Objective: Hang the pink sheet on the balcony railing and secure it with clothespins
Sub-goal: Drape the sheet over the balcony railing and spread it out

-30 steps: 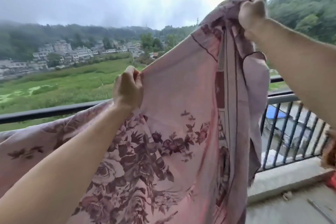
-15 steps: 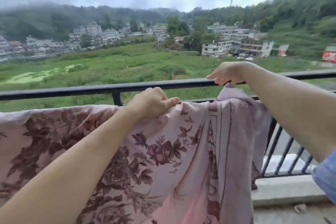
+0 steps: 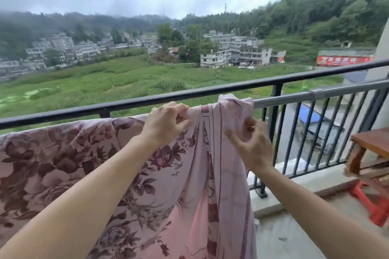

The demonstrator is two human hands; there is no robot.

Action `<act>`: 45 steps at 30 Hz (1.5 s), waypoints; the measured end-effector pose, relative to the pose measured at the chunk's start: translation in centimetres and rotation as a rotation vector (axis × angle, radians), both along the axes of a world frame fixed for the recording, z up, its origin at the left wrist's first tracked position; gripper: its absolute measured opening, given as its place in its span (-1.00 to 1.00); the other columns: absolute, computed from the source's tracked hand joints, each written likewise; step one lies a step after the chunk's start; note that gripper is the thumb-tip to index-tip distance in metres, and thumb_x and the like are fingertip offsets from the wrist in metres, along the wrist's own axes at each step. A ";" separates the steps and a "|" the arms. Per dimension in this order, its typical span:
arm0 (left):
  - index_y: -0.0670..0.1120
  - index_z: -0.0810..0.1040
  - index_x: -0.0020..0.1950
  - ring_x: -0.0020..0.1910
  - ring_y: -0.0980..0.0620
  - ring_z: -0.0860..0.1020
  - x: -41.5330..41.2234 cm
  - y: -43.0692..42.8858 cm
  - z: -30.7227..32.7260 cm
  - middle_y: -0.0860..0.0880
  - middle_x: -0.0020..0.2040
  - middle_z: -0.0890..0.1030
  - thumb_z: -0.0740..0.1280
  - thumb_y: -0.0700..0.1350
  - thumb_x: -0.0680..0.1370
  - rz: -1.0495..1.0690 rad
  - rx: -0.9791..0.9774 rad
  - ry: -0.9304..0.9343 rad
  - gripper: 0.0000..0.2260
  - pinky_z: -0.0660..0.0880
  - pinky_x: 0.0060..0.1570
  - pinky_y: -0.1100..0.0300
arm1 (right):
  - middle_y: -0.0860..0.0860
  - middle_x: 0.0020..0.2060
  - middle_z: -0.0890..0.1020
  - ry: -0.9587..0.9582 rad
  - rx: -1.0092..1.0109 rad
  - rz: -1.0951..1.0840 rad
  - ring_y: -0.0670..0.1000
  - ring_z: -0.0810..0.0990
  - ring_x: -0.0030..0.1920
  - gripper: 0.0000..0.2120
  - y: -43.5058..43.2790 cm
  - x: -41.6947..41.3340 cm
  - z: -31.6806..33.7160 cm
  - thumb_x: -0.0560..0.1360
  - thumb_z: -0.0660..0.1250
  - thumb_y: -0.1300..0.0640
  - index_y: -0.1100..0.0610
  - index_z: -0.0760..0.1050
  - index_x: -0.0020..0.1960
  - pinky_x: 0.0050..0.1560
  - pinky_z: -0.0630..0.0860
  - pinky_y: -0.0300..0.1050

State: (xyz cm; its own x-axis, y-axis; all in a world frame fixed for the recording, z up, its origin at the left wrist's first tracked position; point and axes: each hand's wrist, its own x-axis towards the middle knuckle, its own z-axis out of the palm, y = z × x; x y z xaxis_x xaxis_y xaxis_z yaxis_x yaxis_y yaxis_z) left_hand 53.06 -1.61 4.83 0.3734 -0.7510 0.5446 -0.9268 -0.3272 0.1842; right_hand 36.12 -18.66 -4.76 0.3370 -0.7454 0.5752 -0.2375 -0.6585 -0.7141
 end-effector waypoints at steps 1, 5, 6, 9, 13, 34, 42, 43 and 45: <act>0.01 0.60 0.18 -0.06 -0.06 0.56 -0.2 0.0 0.0 0.04 -0.08 0.59 0.38 0.03 0.50 0.008 -0.042 -0.010 -0.73 0.45 -0.06 0.04 | -0.16 0.05 0.42 0.106 0.094 0.023 -0.11 0.49 -0.03 -0.38 0.5 -0.2 -1.6 0.34 0.34 -0.41 -0.02 0.37 0.20 -0.13 0.51 -0.11; -0.03 0.70 -0.06 -0.14 -0.04 0.59 -0.4 0.3 0.8 0.02 -0.13 0.66 0.41 -0.08 0.49 0.057 -0.170 0.030 -0.90 0.49 -0.20 0.08 | 0.02 -0.14 0.64 0.320 0.266 0.113 0.14 0.61 -0.08 -0.74 1.8 0.0 -3.2 0.53 0.28 -0.13 0.07 0.55 -0.04 -0.05 0.55 0.09; -0.04 0.70 -0.10 -0.16 -0.04 0.59 -0.3 0.3 0.9 0.02 -0.15 0.67 0.40 -0.09 0.50 0.072 -0.178 0.018 -0.92 0.49 -0.22 0.09 | 0.01 -0.26 0.63 0.245 0.237 0.123 0.15 0.60 -0.18 -0.78 1.8 -0.4 -2.4 0.55 0.27 -0.05 0.05 0.53 -0.16 -0.18 0.54 0.06; -0.07 0.65 -0.17 -0.22 -0.07 0.59 -0.3 0.1 1.2 -0.01 -0.24 0.66 0.37 -0.11 0.52 0.112 -0.177 -0.057 -0.90 0.42 -0.29 0.12 | -0.11 -0.46 0.50 0.025 0.031 0.031 0.04 0.49 -0.42 -0.71 0.0 -1.9 2.7 0.55 0.30 0.10 0.05 0.41 -0.34 -0.46 0.31 -0.15; -0.10 0.60 -0.16 -0.24 -0.13 0.56 -0.6 -1.6 2.4 -0.06 -0.23 0.65 0.32 -0.11 0.54 0.140 -0.250 -0.081 -0.88 0.37 -0.31 0.11 | -0.09 -0.39 0.53 -0.055 -0.165 -0.113 -0.03 0.49 -0.37 -0.86 -6.2 -2.5 12.5 0.52 0.27 0.24 0.13 0.61 -0.12 -0.48 0.25 -0.49; 0.12 0.44 -0.43 -0.25 -0.07 0.49 -7.4 -20.1 2.1 0.07 -0.40 0.45 0.14 0.20 0.56 0.072 0.162 0.146 -0.61 0.32 -0.33 0.09 | 0.15 0.07 0.67 0.873 0.145 0.343 0.09 0.63 -0.01 -0.65 -24.7 5.2 13.7 0.41 0.50 0.07 0.25 0.63 0.11 0.10 0.58 -0.02; 0.01 0.43 -0.37 -0.31 -0.03 0.49 -7.6 -19.3 1.4 0.07 -0.40 0.51 0.10 0.27 0.56 0.059 0.124 0.060 -0.55 0.33 -0.33 0.09 | -0.11 -0.17 0.55 -0.146 -0.319 0.048 -0.18 0.49 -0.25 -0.88 -20.2 -6.5 9.5 0.47 0.39 0.03 0.04 0.50 -0.07 -0.19 0.46 -0.31; 0.05 0.51 -0.30 -0.27 0.00 0.51 -7.9 -19.0 1.3 0.09 -0.36 0.55 0.10 0.31 0.54 0.044 0.114 0.047 -0.58 0.35 -0.31 0.10 | -0.13 -0.20 0.50 -0.183 -0.317 0.012 -0.21 0.44 -0.27 -0.84 -19.5 -7.9 7.9 0.45 0.40 -0.01 0.02 0.45 -0.11 -0.22 0.37 -0.39; 0.14 0.58 -0.10 -0.22 0.05 0.54 -8.5 -18.7 1.0 0.13 -0.28 0.60 0.14 0.38 0.47 0.020 0.085 0.028 -0.61 0.38 -0.25 0.11 | -0.12 -0.19 0.46 -0.128 -0.249 -0.004 -0.17 0.43 -0.26 -0.70 -18.2 -9.9 4.2 0.42 0.41 -0.16 0.03 0.41 -0.11 -0.24 0.35 -0.35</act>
